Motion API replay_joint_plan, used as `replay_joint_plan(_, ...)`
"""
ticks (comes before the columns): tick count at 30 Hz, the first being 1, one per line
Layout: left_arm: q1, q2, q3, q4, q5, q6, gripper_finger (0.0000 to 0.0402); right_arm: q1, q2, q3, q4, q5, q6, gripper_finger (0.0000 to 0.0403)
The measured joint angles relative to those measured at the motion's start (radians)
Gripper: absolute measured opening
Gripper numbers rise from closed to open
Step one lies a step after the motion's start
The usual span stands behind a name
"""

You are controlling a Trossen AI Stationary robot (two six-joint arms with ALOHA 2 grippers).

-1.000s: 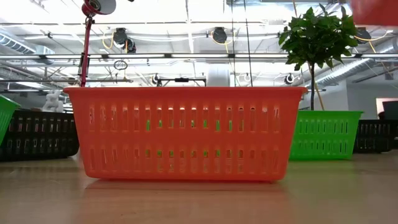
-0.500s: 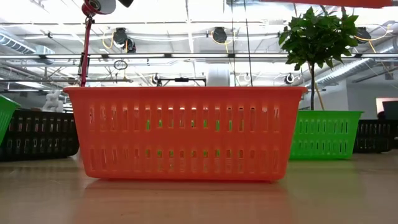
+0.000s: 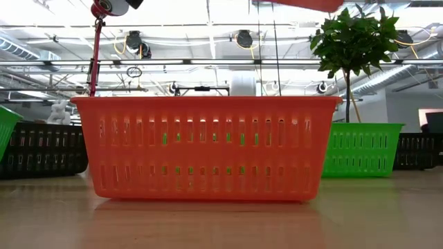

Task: Stack baskets by color
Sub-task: Stack the right orange bin on top of the left orange bin

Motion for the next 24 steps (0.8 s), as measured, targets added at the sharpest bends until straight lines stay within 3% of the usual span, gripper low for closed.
replay_joint_plan(15,-0.024,-0.059,0.000,-0.095,-0.019,-0.058,0.0037,-0.092,0.258,0.197,-0.027,-0.139,-0.184,0.0009)
replay_joint_plan(24,-0.028,-0.058,0.000,-0.098,-0.030,-0.056,0.0037,-0.113,0.332,0.201,-0.024,-0.140,-0.216,0.0009)
